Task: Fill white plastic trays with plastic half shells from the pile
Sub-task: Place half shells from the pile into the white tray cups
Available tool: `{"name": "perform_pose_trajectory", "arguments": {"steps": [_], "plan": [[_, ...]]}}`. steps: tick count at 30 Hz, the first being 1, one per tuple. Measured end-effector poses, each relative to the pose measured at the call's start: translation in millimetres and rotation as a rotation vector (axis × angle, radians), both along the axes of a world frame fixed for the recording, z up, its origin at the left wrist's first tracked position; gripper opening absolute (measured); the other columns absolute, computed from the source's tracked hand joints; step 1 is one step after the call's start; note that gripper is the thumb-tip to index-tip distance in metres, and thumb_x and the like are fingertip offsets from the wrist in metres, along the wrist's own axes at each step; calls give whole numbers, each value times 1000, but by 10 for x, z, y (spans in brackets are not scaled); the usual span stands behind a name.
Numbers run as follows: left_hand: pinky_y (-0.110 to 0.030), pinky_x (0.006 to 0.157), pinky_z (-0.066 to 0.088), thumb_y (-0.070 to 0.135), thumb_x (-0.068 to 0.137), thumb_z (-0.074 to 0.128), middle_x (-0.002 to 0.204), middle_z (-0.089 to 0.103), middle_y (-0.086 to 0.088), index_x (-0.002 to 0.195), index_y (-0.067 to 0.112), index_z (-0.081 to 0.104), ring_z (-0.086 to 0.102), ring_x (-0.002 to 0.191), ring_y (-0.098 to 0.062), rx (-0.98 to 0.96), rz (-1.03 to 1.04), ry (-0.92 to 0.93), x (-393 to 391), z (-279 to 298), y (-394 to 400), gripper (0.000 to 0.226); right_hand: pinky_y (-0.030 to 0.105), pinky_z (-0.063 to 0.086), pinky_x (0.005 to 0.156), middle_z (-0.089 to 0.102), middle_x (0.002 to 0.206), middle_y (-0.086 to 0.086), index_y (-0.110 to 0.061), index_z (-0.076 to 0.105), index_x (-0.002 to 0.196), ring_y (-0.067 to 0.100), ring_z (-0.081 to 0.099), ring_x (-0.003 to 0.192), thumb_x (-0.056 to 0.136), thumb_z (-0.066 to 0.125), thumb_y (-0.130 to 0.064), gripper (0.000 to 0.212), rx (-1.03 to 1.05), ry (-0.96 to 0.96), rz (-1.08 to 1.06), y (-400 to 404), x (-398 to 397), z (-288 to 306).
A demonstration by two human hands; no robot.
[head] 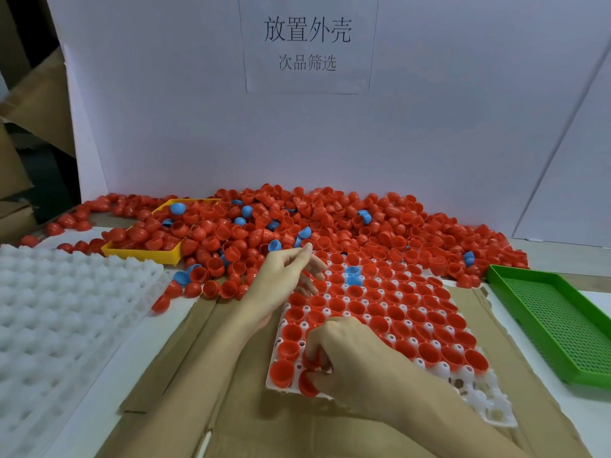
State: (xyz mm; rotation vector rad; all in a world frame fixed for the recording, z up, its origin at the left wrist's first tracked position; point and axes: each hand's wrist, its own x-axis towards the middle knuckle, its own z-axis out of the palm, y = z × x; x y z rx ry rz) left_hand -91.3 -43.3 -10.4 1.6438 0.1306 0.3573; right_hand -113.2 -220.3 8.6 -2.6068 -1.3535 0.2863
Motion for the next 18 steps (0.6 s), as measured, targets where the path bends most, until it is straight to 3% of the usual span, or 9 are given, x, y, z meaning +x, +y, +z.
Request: {"name": "perform_pose_trajectory", "arguments": {"steps": [2, 6, 9, 12, 14, 16, 18], "plan": [[-22, 61, 56, 40, 108, 49, 82, 76, -5, 93, 9, 78, 70, 67, -20, 6, 3, -4, 6, -5, 11, 46, 22, 51, 62, 73, 87, 9, -3, 75, 92, 20, 62, 72, 95, 71, -16, 14, 11, 22, 12, -2, 36, 35], [-24, 59, 56, 35, 109, 48, 80, 75, -8, 92, 9, 77, 68, 63, -19, 45, 51, -34, 32, -34, 51, 43, 11, 56, 64, 67, 71, -14, -16, 79, 97, 0, 67, 62, 95, 77, -31, 15, 76, 146, -15, -61, 171, 234], [-23, 55, 54, 31, 109, 48, 77, 75, -7, 90, 9, 76, 65, 59, -17, 76, 119, -61, 57, -62, 90, 41, 14, 58, 61, 72, 76, -11, -21, 78, 98, -2, 69, 62, 96, 73, -38, 18, 147, 179, -81, -79, 473, 393], [-22, 51, 51, 31, 109, 48, 74, 73, -6, 89, 9, 76, 62, 57, -17, 84, 164, -66, 73, -91, 133, 41, 7, 45, 49, 73, 88, -7, -15, 77, 107, -8, 61, 55, 101, 68, -34, 23, 220, 42, -184, -53, 1017, 450], [-22, 49, 49, 32, 109, 48, 73, 72, -6, 88, 11, 76, 60, 55, -17, 84, 184, -67, 81, -113, 157, 41, 10, 49, 57, 76, 106, 4, -9, 76, 115, -1, 64, 69, 104, 63, -25, 23, 259, -59, -297, -47, 1437, 438], [-22, 47, 46, 33, 109, 48, 71, 70, -5, 87, 12, 76, 57, 52, -15, 90, 200, -68, 89, -130, 178, 41, 29, 58, 79, 72, 123, 13, -7, 69, 126, 22, 70, 94, 105, 57, -15, 26, 279, -159, -443, -103, 1867, 353], [-23, 47, 45, 33, 109, 48, 68, 68, -4, 87, 11, 76, 55, 51, -14, 93, 210, -75, 95, -137, 193, 42, 44, 52, 102, 59, 141, 20, -12, 57, 144, 35, 60, 123, 103, 52, -5, 42, 256, -231, -556, -241, 2234, 215]]}}
